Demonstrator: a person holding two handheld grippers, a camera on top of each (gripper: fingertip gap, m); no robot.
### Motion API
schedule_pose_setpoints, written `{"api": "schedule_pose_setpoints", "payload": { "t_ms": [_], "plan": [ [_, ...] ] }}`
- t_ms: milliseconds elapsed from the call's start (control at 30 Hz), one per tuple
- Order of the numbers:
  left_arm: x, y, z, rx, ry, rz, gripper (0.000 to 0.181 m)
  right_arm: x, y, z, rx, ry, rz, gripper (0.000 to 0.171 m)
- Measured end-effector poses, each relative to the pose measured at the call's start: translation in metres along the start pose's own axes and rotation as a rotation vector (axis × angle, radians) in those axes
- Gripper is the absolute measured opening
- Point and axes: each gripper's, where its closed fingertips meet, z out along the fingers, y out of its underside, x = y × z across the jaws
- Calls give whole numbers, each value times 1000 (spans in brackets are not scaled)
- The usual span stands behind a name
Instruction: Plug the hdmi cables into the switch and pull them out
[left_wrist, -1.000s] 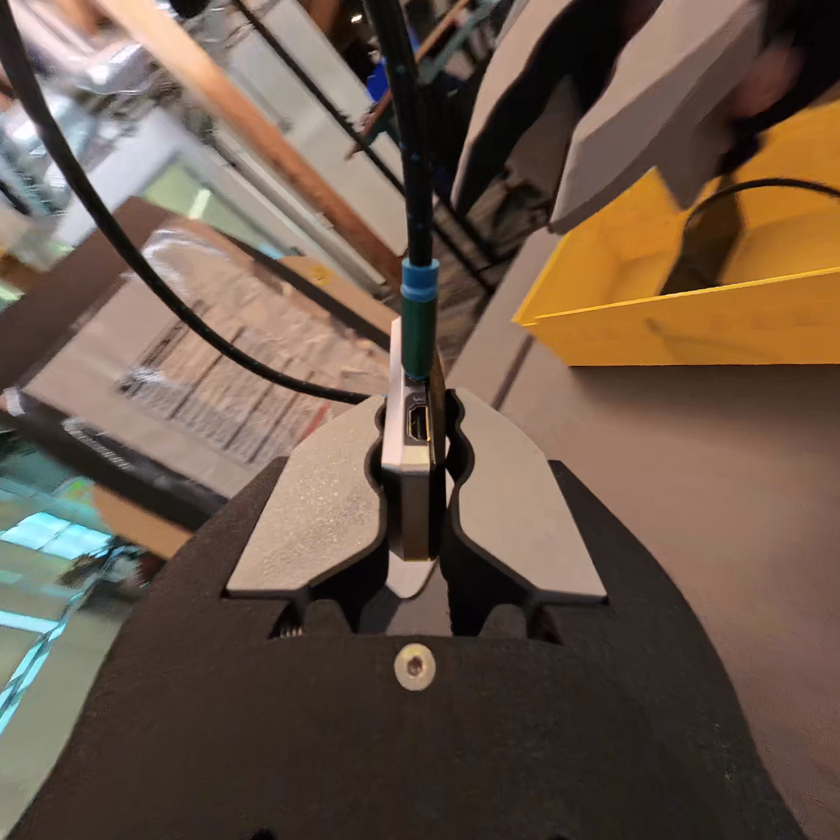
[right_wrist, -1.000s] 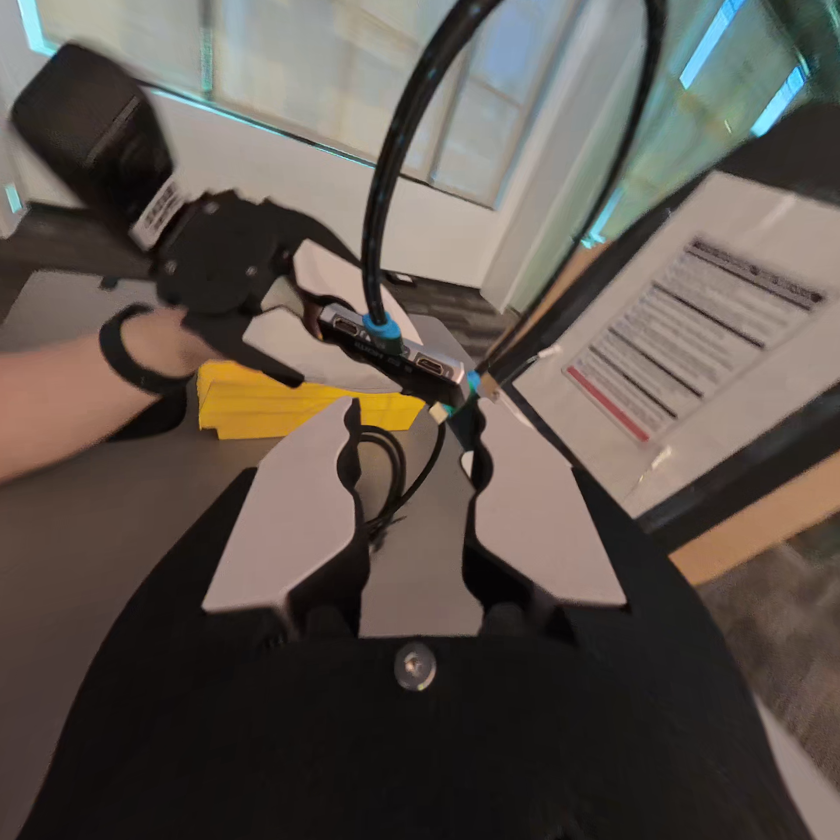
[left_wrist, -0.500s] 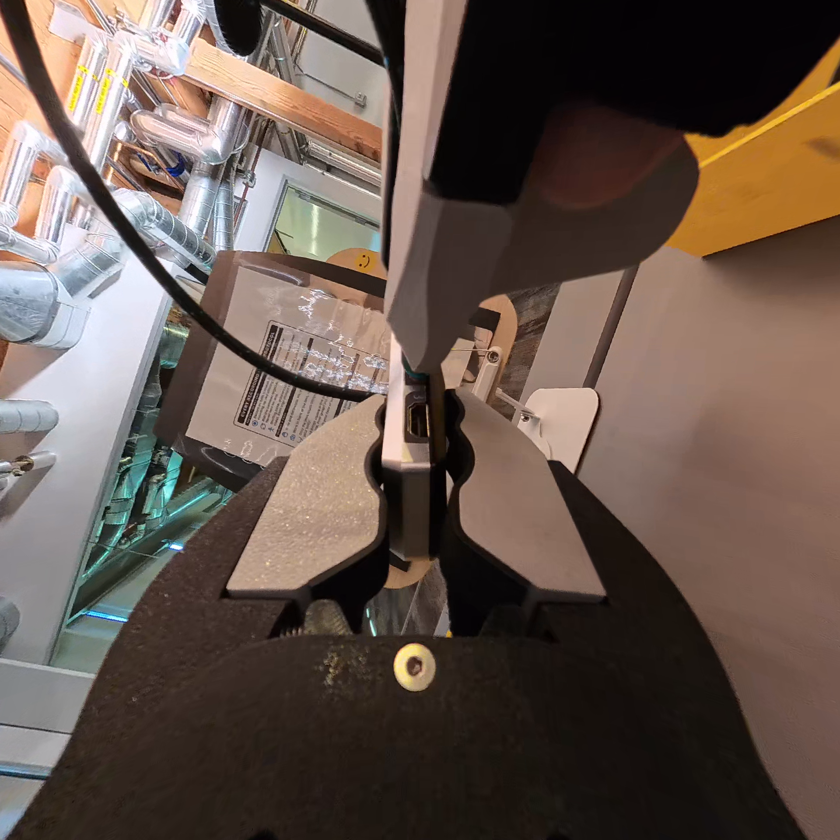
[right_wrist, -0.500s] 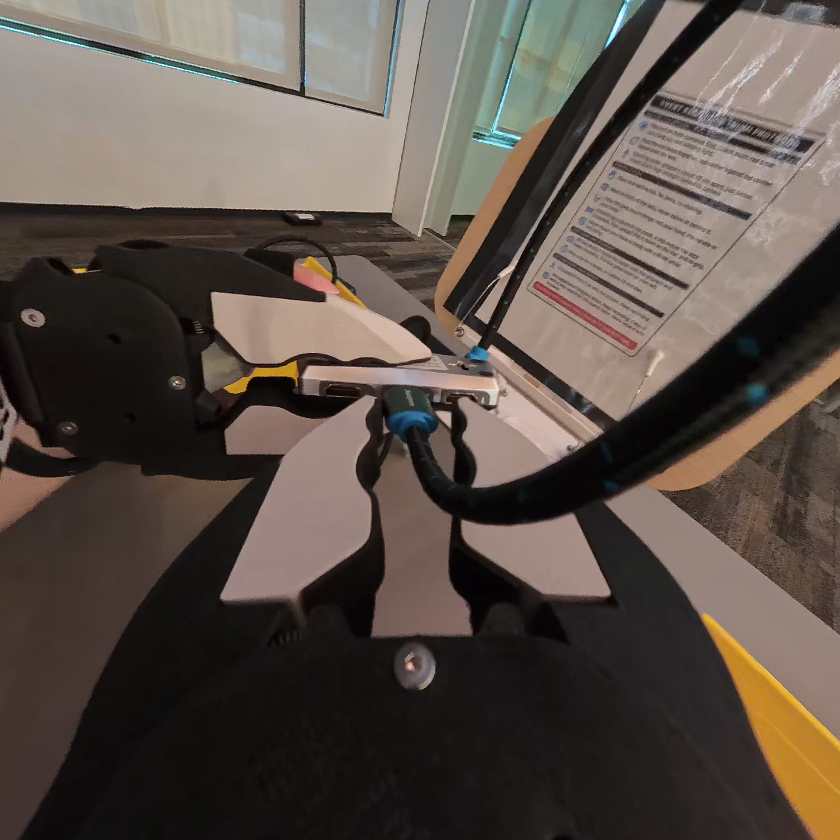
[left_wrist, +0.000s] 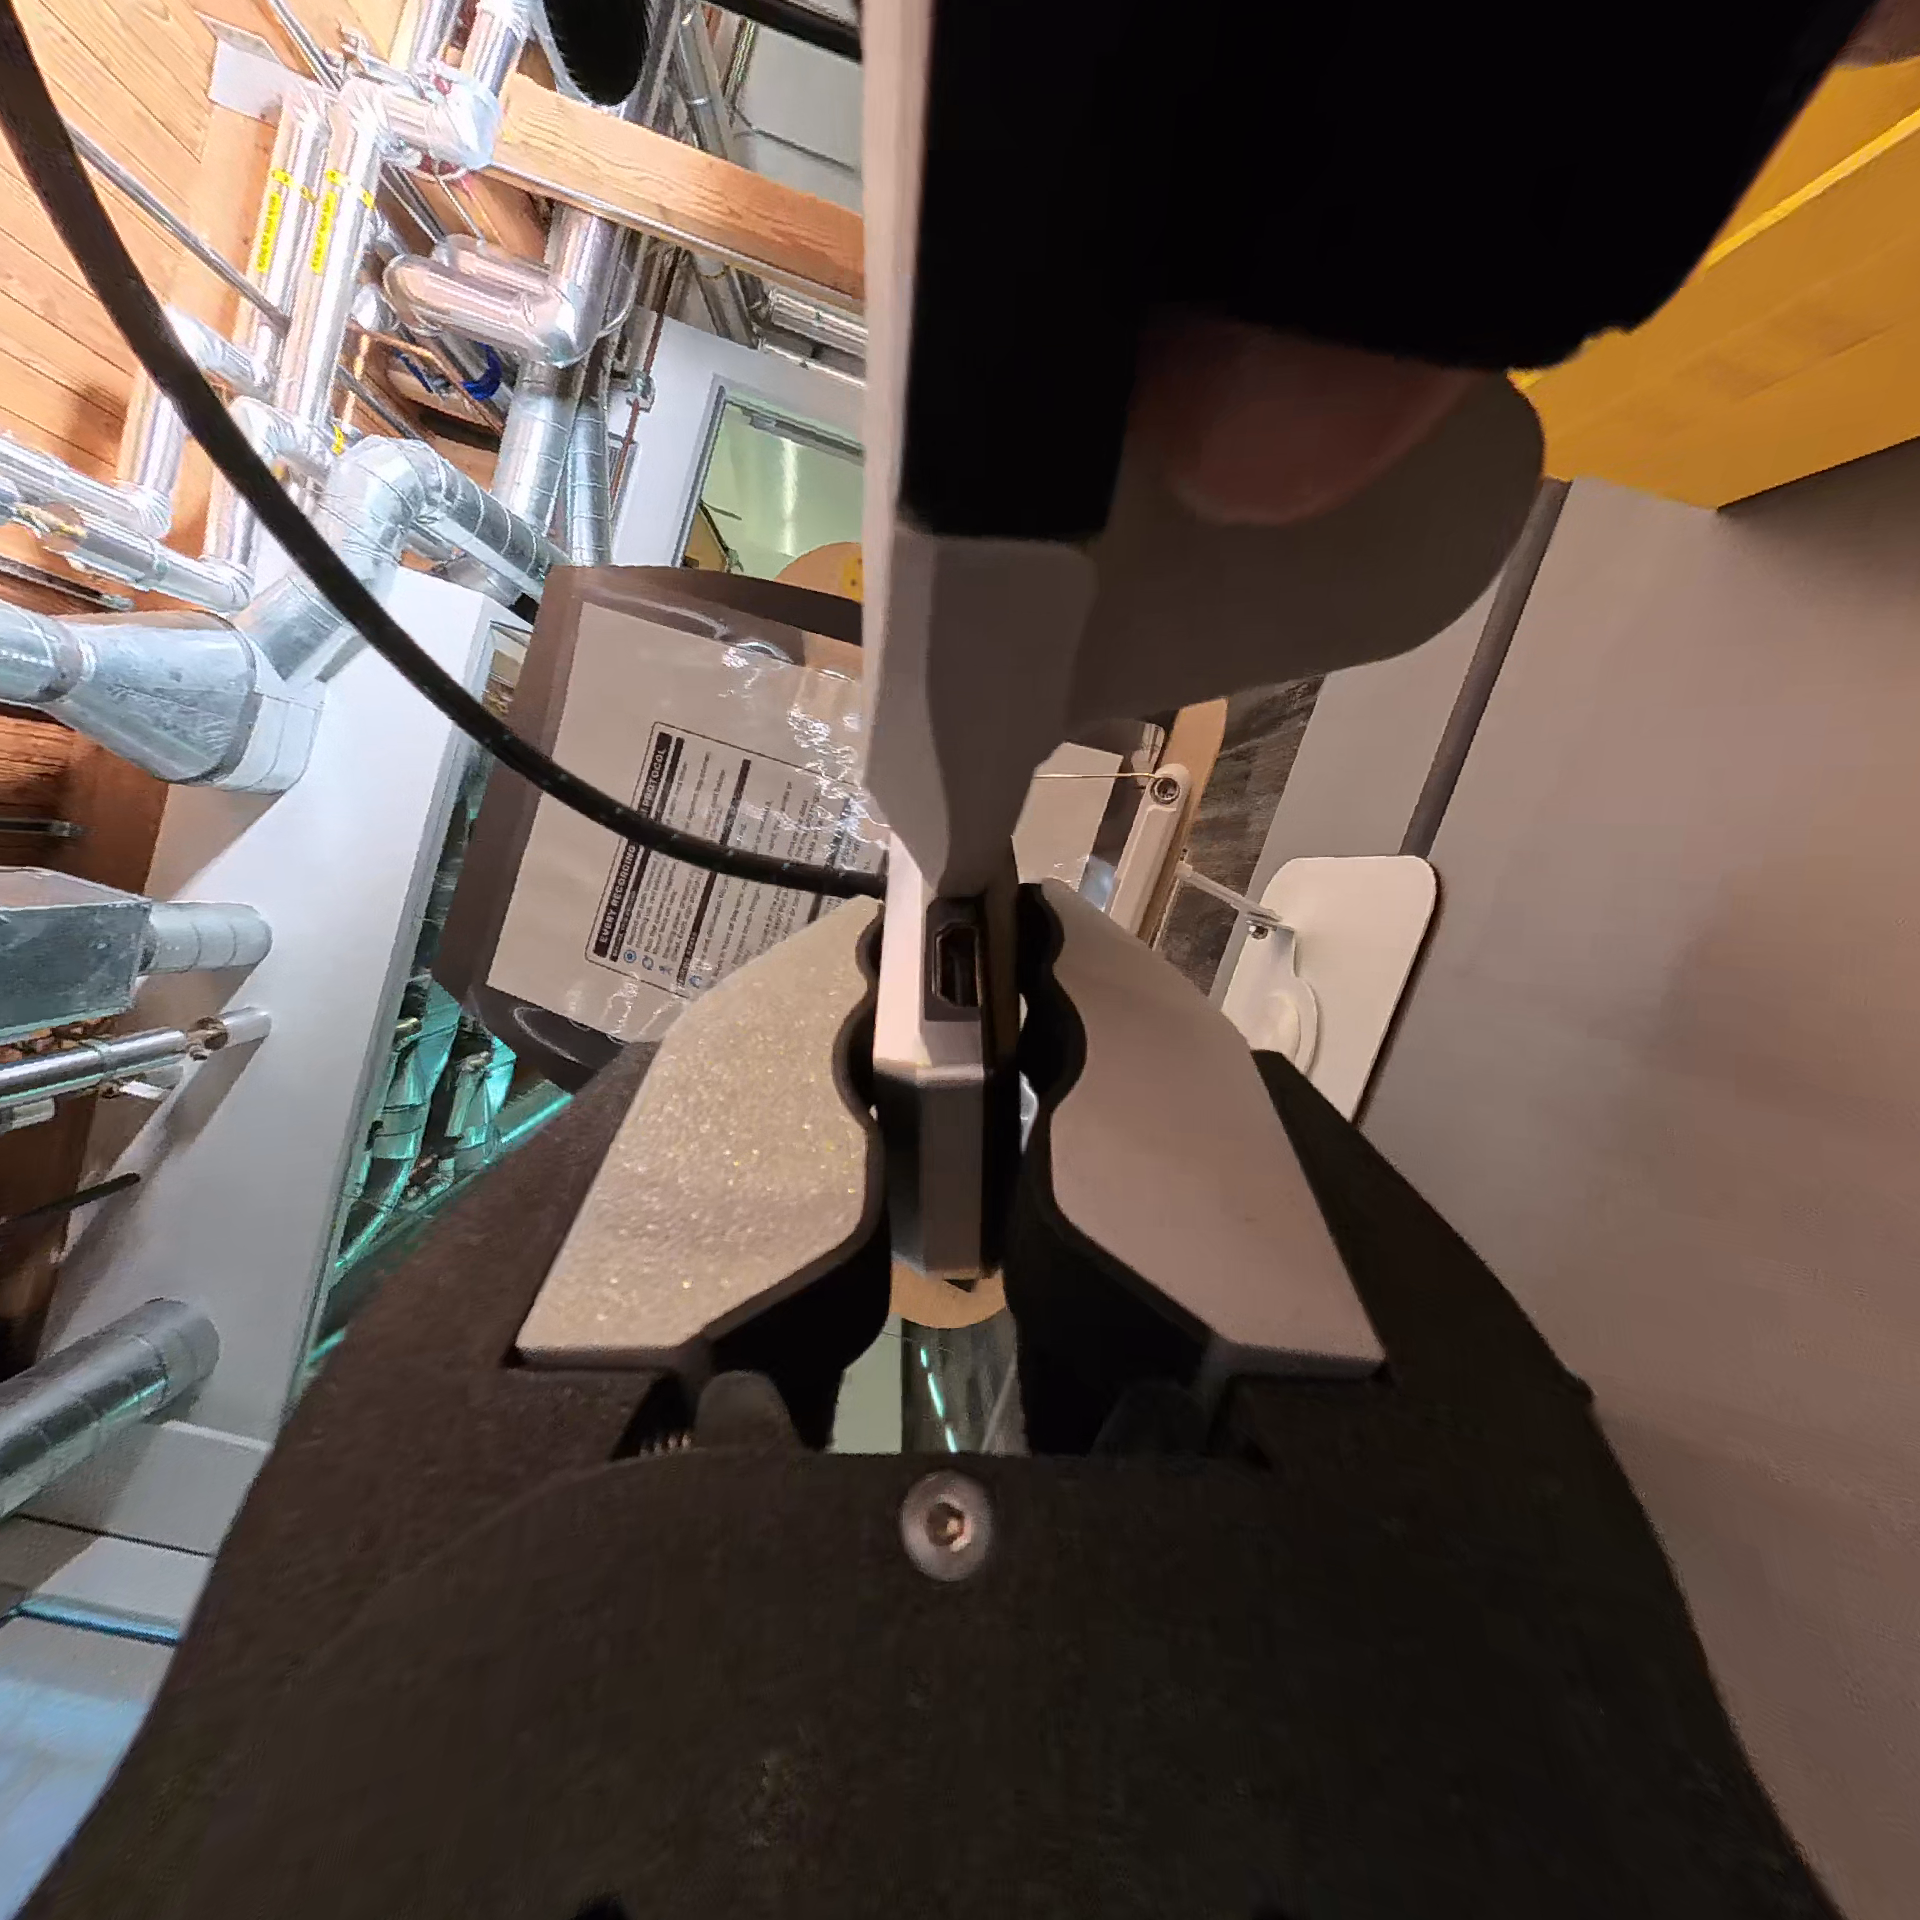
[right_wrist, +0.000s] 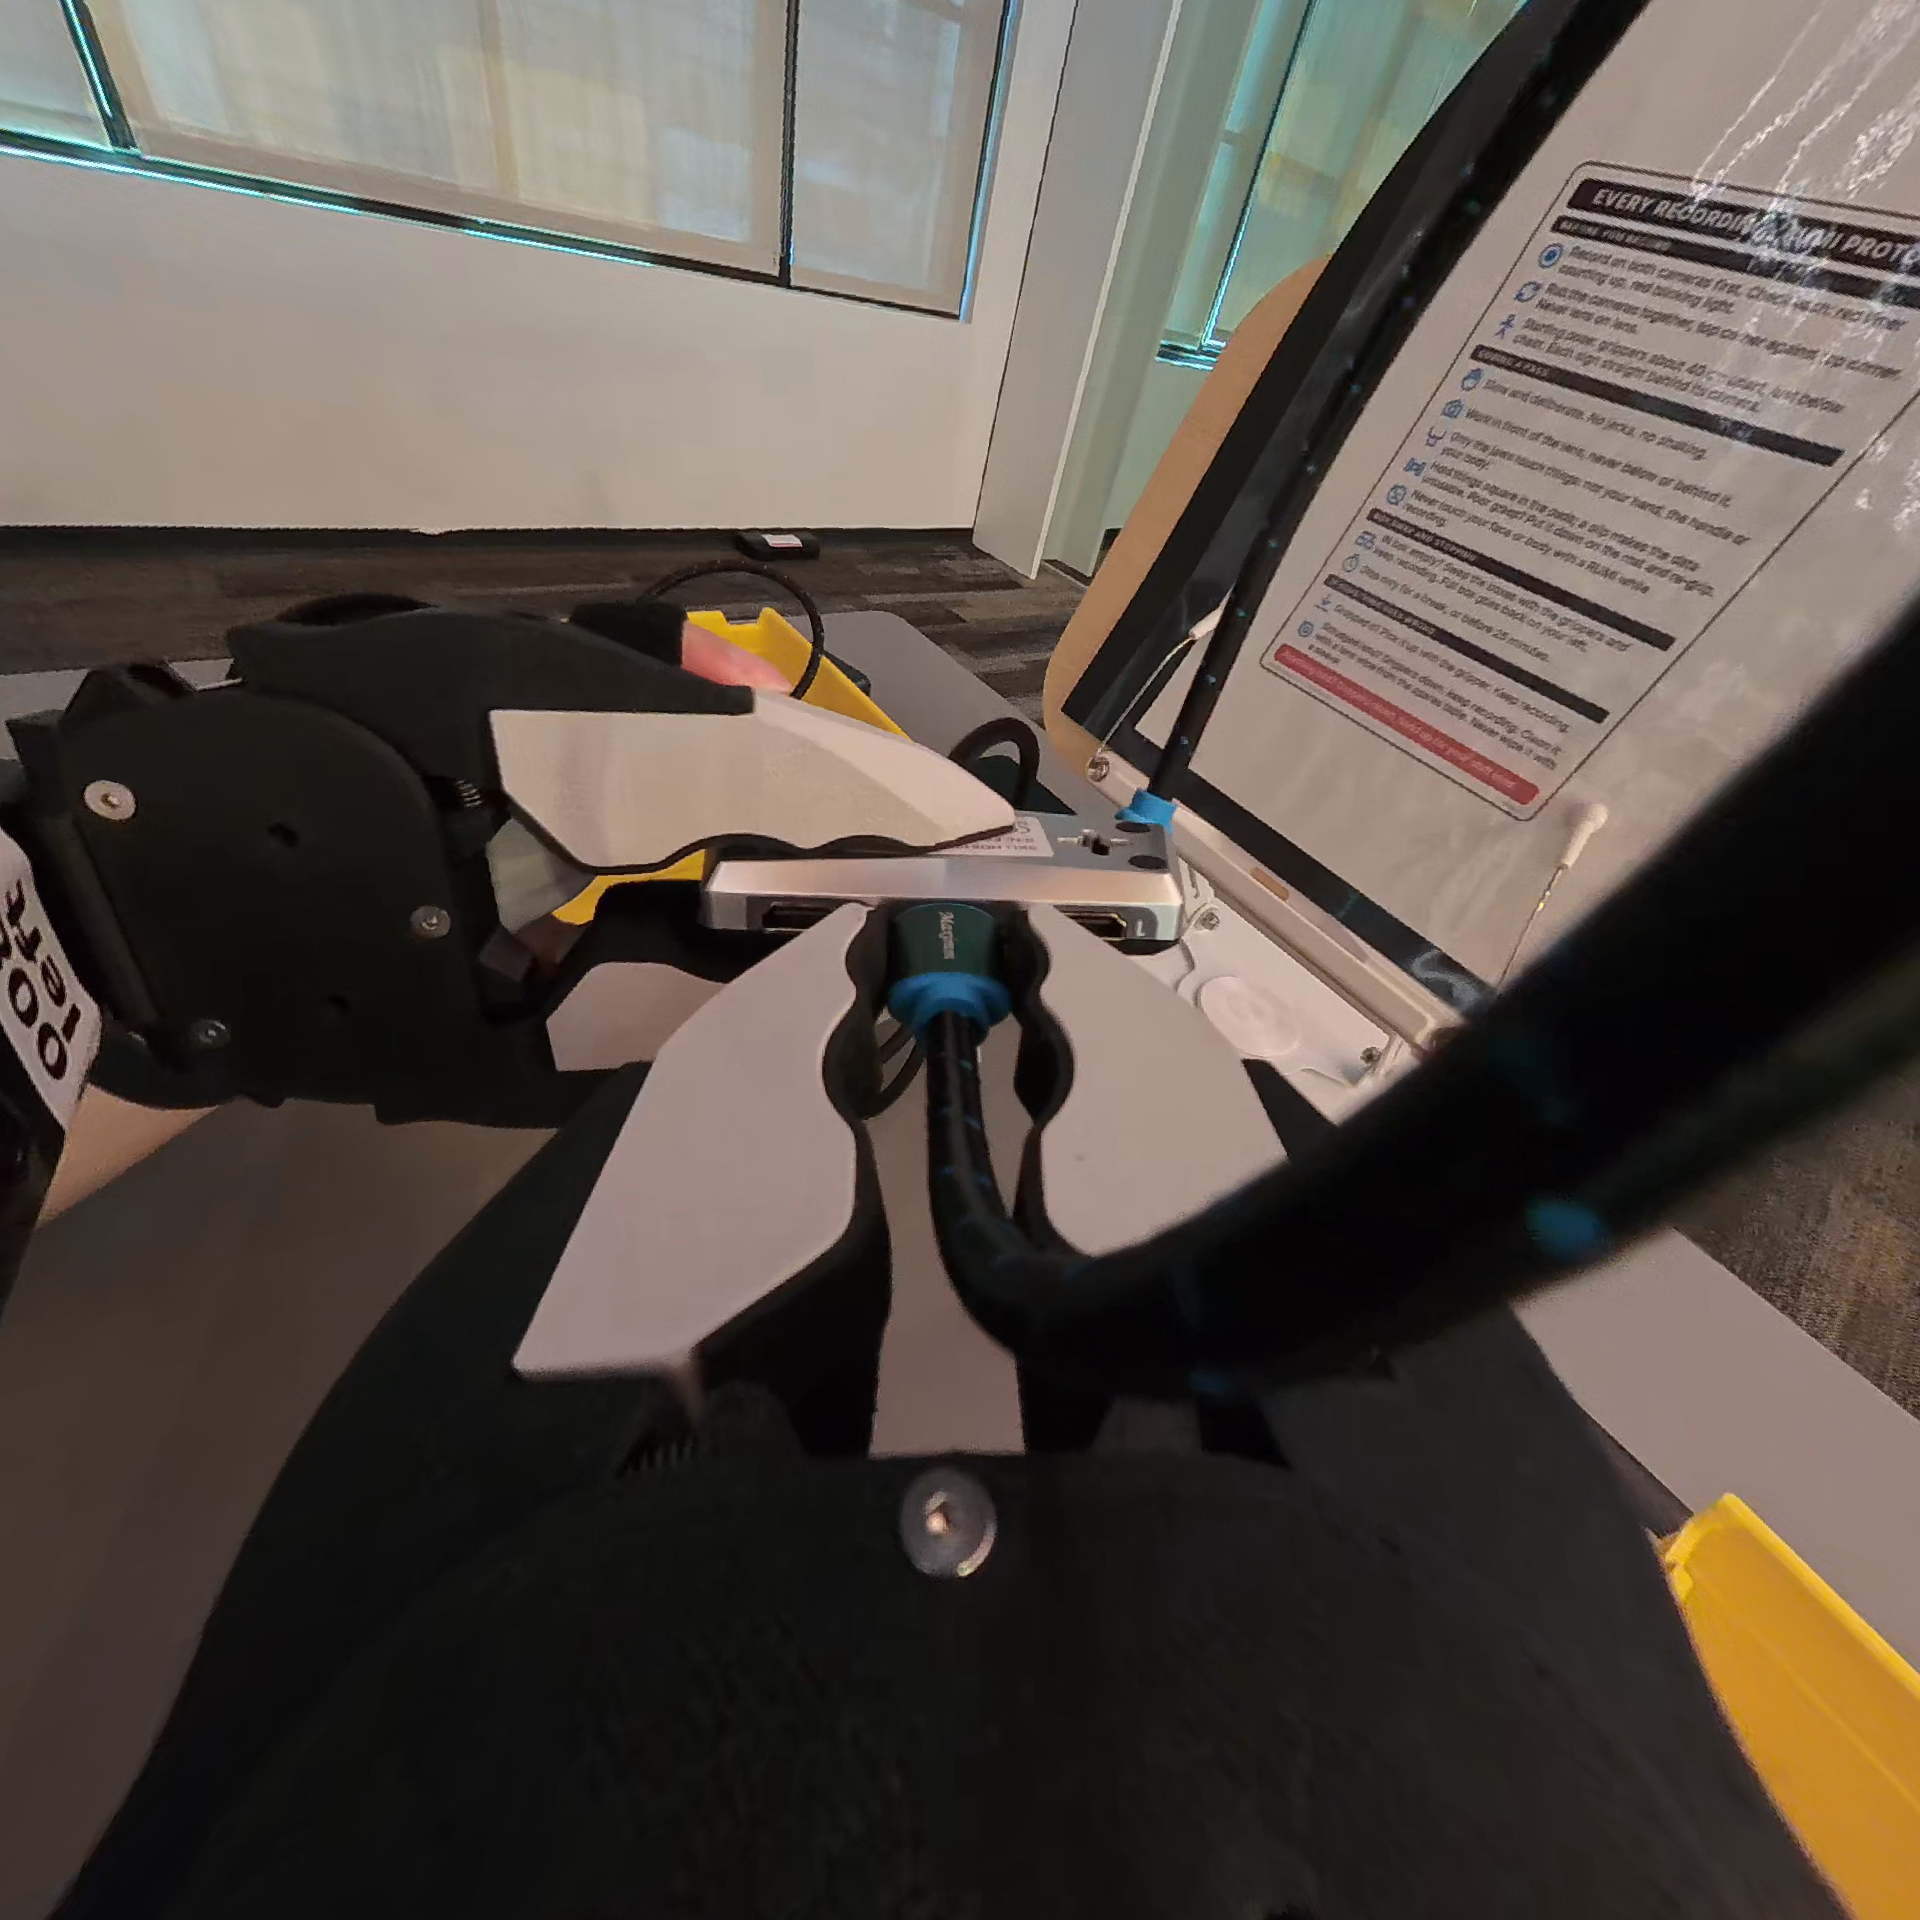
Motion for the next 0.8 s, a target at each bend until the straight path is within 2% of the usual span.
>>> {"api": "schedule_pose_setpoints", "payload": {
  "t_ms": [300, 600, 800],
  "plan": [
    [4, 3, 3, -8, 31, -41, 22, 0, 3, 2, -32, 101, -90, 22],
    [11, 0, 5, -13, 73, -72, 22, 2, 8, -1, -49, -19, 44, 24],
    [20, 5, 11, -66, 113, -107, 22, 5, 16, 3, -106, 129, -102, 22]
  ]
}}
